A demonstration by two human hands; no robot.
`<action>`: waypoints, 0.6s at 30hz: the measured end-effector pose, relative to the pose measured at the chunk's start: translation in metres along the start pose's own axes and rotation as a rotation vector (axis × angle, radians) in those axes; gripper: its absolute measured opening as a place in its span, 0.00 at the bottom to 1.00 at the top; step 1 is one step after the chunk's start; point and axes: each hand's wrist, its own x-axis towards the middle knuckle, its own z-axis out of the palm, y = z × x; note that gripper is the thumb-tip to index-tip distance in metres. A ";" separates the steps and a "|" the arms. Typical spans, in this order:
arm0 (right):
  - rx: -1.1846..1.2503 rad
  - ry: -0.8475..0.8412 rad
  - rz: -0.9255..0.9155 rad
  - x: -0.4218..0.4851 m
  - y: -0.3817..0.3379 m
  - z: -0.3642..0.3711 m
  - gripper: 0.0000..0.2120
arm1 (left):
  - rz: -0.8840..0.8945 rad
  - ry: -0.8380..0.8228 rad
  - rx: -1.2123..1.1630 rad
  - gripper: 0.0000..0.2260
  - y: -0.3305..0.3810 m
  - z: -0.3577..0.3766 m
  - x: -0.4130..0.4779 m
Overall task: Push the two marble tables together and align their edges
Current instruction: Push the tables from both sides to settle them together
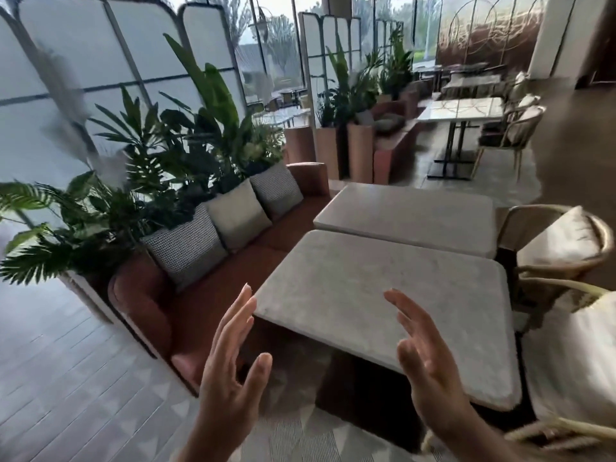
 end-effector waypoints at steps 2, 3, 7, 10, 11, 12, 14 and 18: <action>-0.026 0.002 0.005 0.037 0.010 0.021 0.32 | 0.012 -0.018 -0.005 0.32 -0.030 -0.012 0.035; -0.035 0.005 0.010 0.052 0.014 0.030 0.32 | 0.013 -0.021 -0.020 0.32 -0.043 -0.017 0.049; -0.038 0.073 0.026 0.102 0.035 0.076 0.31 | 0.036 -0.070 -0.115 0.33 -0.112 -0.038 0.105; -0.061 0.159 0.013 0.129 0.049 0.115 0.31 | 0.034 -0.120 -0.222 0.35 -0.164 -0.056 0.146; -0.069 0.196 0.012 0.137 0.052 0.130 0.30 | 0.039 -0.144 -0.255 0.35 -0.179 -0.061 0.159; -0.075 0.234 0.019 0.144 0.053 0.144 0.30 | 0.044 -0.176 -0.290 0.35 -0.194 -0.067 0.173; -0.100 0.304 0.033 0.161 0.053 0.173 0.30 | 0.048 -0.233 -0.351 0.34 -0.218 -0.080 0.200; -0.163 0.412 0.025 0.192 0.043 0.218 0.36 | 0.098 -0.333 -0.411 0.33 -0.250 -0.102 0.246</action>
